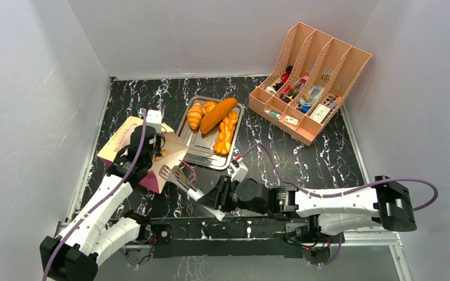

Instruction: Take the fake bread out of the paper bag

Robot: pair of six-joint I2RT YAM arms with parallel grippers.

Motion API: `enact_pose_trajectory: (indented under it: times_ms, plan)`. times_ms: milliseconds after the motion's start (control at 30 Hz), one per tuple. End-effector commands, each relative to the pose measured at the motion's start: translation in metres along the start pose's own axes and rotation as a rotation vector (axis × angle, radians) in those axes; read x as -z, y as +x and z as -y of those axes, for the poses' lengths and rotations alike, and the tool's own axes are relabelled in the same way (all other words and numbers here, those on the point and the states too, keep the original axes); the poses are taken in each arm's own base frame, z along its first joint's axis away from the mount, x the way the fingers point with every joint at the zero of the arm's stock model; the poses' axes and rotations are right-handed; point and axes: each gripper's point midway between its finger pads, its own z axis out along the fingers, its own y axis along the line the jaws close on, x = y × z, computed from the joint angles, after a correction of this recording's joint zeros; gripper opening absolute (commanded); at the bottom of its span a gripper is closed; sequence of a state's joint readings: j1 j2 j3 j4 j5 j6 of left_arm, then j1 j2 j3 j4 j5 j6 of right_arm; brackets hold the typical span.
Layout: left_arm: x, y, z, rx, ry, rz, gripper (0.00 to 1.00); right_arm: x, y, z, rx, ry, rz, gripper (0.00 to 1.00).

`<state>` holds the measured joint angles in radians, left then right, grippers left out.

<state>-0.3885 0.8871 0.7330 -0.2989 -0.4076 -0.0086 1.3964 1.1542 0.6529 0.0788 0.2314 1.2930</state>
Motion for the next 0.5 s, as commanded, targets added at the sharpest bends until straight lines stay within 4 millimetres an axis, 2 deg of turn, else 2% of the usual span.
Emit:
enact_pose_trajectory:
  times_ms: [0, 267, 467]
  plan:
    - [0.000, -0.003, 0.000, 0.016, -0.004, 0.007, 0.00, 0.017, -0.022, -0.057, -0.053, -0.149, 0.076, 0.33]
    - [0.001, -0.002, -0.001, 0.014, -0.004, 0.007, 0.00, 0.032, -0.023, -0.049, -0.068, -0.140, 0.096, 0.33]
    - [0.003, -0.006, 0.001, 0.033, 0.008, 0.011, 0.00, 0.016, -0.019, -0.052, -0.065, -0.131, 0.095, 0.34]
